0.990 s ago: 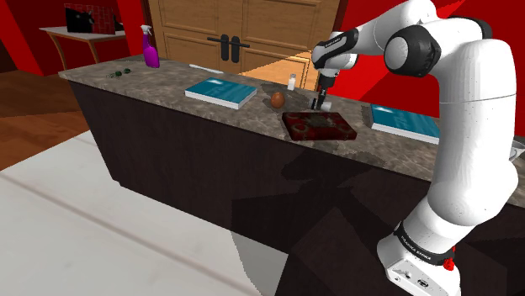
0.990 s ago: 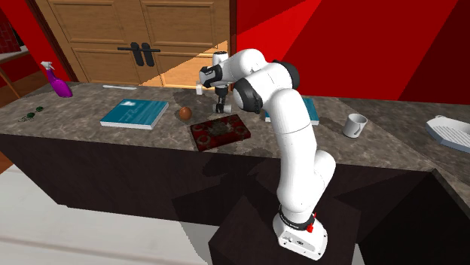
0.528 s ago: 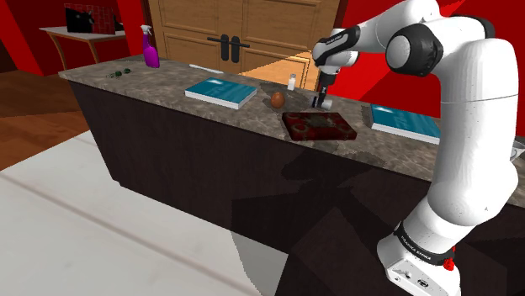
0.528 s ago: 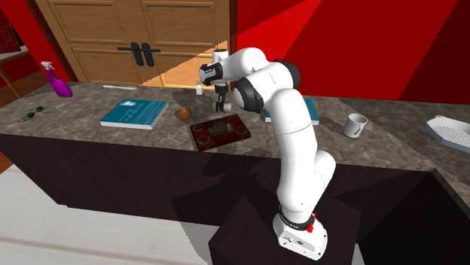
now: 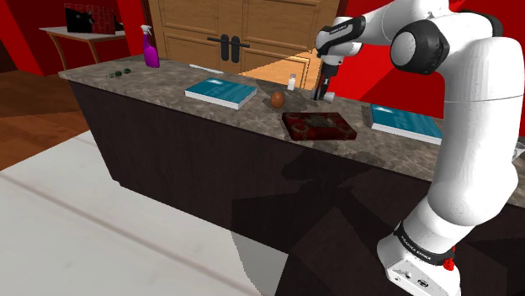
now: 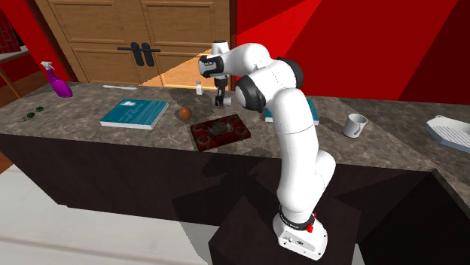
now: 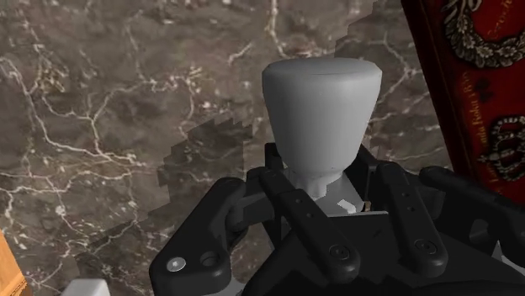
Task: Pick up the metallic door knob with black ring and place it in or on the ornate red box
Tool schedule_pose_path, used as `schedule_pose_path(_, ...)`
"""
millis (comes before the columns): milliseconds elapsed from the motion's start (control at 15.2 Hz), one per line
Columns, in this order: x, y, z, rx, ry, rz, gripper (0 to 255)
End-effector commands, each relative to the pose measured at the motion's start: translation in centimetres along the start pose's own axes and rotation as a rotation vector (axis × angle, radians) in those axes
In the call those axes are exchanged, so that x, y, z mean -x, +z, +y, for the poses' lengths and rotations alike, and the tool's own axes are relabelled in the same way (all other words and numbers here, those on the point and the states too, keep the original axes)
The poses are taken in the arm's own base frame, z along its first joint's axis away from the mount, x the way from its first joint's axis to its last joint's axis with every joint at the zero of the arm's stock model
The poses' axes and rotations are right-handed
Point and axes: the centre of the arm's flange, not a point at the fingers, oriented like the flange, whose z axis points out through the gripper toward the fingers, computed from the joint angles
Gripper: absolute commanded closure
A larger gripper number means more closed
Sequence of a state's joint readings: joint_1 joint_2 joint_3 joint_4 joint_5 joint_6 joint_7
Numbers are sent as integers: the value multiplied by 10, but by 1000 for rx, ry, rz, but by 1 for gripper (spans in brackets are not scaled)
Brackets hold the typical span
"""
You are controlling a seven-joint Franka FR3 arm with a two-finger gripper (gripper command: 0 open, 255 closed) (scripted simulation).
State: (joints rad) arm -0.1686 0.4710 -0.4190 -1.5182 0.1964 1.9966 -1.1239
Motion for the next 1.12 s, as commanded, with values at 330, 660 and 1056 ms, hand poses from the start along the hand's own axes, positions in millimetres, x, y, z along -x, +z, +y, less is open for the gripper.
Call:
schedule_pose_path(330,0,-37,3,0,0,0,255)
schedule_pose_path(660,-1,-64,4,0,0,0,255)
schedule_pose_path(1056,4,-71,-62,0,0,0,255)
